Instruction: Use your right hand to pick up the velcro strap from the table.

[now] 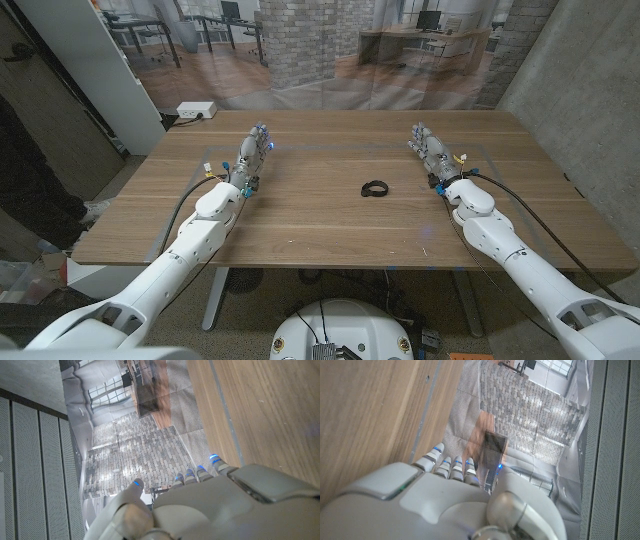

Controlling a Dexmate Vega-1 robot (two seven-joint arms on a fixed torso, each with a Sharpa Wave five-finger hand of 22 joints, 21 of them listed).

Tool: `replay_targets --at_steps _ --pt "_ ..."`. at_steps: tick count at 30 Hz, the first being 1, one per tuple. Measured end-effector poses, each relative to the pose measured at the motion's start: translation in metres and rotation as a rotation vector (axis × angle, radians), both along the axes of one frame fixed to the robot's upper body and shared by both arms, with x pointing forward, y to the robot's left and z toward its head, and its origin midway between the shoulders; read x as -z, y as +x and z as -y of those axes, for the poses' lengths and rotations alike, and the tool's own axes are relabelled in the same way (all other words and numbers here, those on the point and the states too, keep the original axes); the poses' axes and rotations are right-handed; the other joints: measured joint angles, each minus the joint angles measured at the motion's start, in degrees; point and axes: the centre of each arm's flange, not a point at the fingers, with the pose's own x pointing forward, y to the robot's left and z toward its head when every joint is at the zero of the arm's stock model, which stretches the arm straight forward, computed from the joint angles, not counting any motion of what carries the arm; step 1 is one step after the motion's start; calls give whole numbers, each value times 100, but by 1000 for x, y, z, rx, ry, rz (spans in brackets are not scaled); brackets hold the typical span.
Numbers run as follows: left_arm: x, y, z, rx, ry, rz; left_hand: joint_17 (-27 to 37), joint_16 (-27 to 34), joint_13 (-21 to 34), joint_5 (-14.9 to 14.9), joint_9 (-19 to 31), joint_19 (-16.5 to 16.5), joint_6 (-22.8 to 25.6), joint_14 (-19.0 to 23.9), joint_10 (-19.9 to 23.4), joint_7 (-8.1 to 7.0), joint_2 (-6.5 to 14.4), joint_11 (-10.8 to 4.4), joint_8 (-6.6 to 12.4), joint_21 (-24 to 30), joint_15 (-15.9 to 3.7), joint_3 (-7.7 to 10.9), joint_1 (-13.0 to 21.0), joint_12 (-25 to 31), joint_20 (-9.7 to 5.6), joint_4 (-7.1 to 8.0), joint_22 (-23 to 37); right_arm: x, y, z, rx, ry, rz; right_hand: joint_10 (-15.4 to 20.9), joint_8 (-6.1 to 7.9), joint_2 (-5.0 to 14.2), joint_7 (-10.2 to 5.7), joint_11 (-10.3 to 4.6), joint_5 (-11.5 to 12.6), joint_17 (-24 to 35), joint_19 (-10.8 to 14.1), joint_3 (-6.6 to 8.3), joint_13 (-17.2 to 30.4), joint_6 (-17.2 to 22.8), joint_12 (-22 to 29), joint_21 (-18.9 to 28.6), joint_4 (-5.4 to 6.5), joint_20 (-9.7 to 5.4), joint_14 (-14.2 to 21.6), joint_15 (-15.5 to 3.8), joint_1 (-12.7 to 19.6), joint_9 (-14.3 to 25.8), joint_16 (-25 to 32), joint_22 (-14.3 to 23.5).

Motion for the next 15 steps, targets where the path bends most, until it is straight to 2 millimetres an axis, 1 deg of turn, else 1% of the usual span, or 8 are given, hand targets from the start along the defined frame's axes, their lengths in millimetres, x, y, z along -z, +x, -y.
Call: replay_targets --at_steps 3,5,6,7,8,10,12,15 --pt "-2 -1 -1 -2 4 5 0 0 0 0 0 0 0 0 0 0 0 0 0 0 0 0 0 0 0 0 0 -2 0 0 0 5 5 0 0 30 0 0 0 0 0 0 0 0 0 0 0 0 0 0 30 0 0 0" --pt "2 0 5 6 73 -8 0 0 0 0 0 0 0 0 0 0 0 0 0 0 0 0 0 0 0 0 0 -9 -1 7 11 80 24 0 0 30 0 1 0 0 0 8 0 0 0 0 -8 0 0 0 30 0 0 0" --pt "-5 -2 -1 -4 0 12 -1 0 0 0 0 0 0 0 0 0 0 0 0 0 0 0 0 0 0 0 0 -5 0 0 1 1 12 0 0 30 0 0 0 0 0 23 0 0 0 0 -23 0 0 0 30 0 0 0" --pt "-4 -1 0 -2 17 9 -1 0 0 0 0 0 0 0 0 0 0 0 0 0 0 0 0 0 0 0 0 -7 -1 3 6 33 19 0 0 30 0 1 0 0 0 23 0 0 0 0 -23 0 1 0 30 0 0 0" --pt "-6 -2 -2 -6 -3 15 -1 0 10 0 0 0 0 0 0 1 0 0 0 0 0 0 0 0 0 0 0 -6 0 0 1 -4 13 0 0 30 0 1 0 0 0 23 -1 0 0 0 -23 0 1 0 30 -1 0 0" --pt "-6 -3 -4 -9 -8 17 -1 0 26 0 -1 0 0 0 0 0 0 0 0 0 0 0 0 0 0 0 0 -6 0 1 3 -6 15 -1 0 30 0 1 0 -6 -1 23 0 0 0 0 -23 0 1 0 30 -1 0 0" --pt "-5 -2 -1 -4 27 10 -1 0 26 0 -1 0 1 0 0 0 0 0 0 0 0 0 0 0 0 0 -1 -9 -1 4 9 33 23 -1 0 30 0 1 0 -17 -1 23 -1 0 0 0 -23 1 1 1 30 -1 0 0" --pt "-6 -2 -5 -12 -2 16 -1 0 26 0 -1 1 1 0 0 1 0 0 0 0 0 0 0 0 0 0 -1 -7 -2 3 11 0 18 -1 0 30 0 1 0 -16 -1 40 -1 -1 0 0 -40 0 1 1 29 -1 0 -1"
